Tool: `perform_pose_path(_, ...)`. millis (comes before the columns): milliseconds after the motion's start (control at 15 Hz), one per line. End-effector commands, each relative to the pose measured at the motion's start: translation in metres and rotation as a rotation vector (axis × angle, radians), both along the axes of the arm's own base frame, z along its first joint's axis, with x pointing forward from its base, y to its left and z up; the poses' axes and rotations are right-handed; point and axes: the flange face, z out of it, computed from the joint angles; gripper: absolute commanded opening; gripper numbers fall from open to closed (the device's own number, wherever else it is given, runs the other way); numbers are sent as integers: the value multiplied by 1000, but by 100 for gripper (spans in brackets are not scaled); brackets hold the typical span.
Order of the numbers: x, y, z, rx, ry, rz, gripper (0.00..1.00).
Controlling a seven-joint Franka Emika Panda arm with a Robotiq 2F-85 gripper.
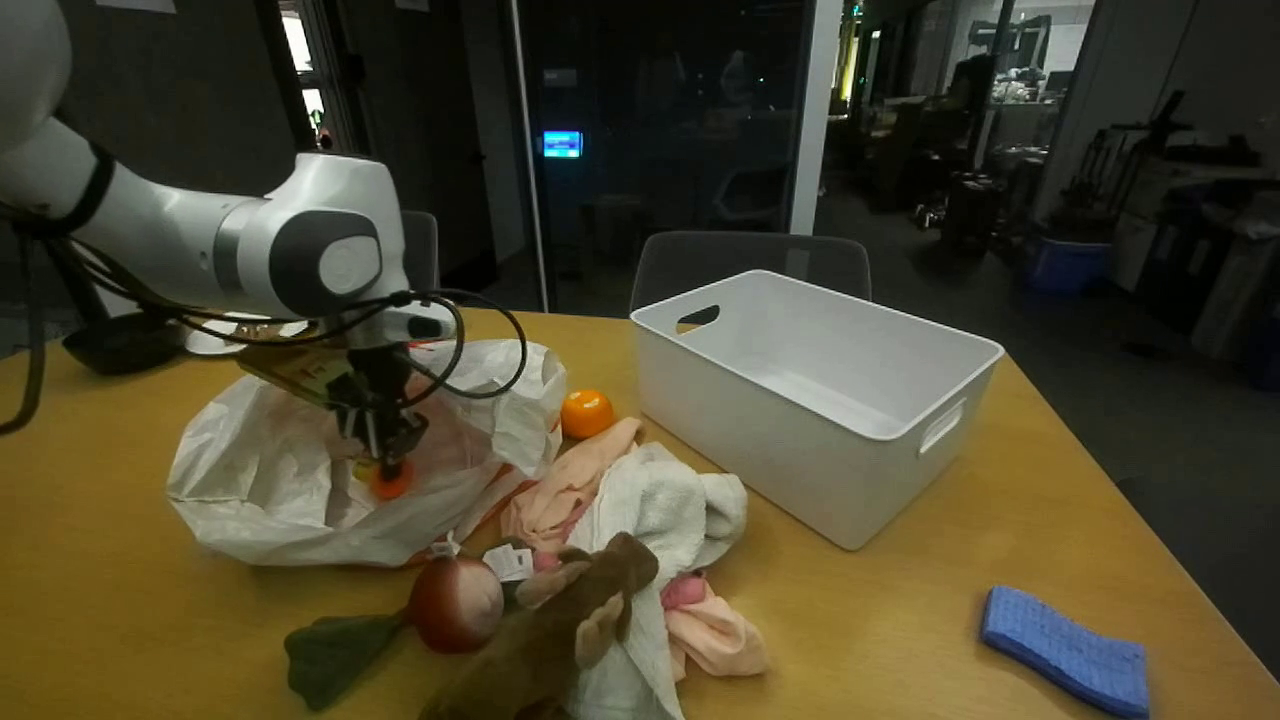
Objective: Move all the objects from the plastic bag and place them on the table top
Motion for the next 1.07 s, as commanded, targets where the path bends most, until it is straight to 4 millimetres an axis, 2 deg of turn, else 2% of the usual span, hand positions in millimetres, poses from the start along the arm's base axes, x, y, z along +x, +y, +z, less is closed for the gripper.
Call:
perform_pose_path(0, -10, 16, 32, 29, -57, 18, 10)
perform_pose_path(267, -27, 26, 61, 0, -73, 13, 10)
perform_pose_path(400, -41, 19, 76, -67, -57, -34, 10)
perform_pose_path(800, -84, -11, 129, -263, -46, -219, 10)
perform_pose_path(1000, -93, -40, 144, -303, -52, -333, 10)
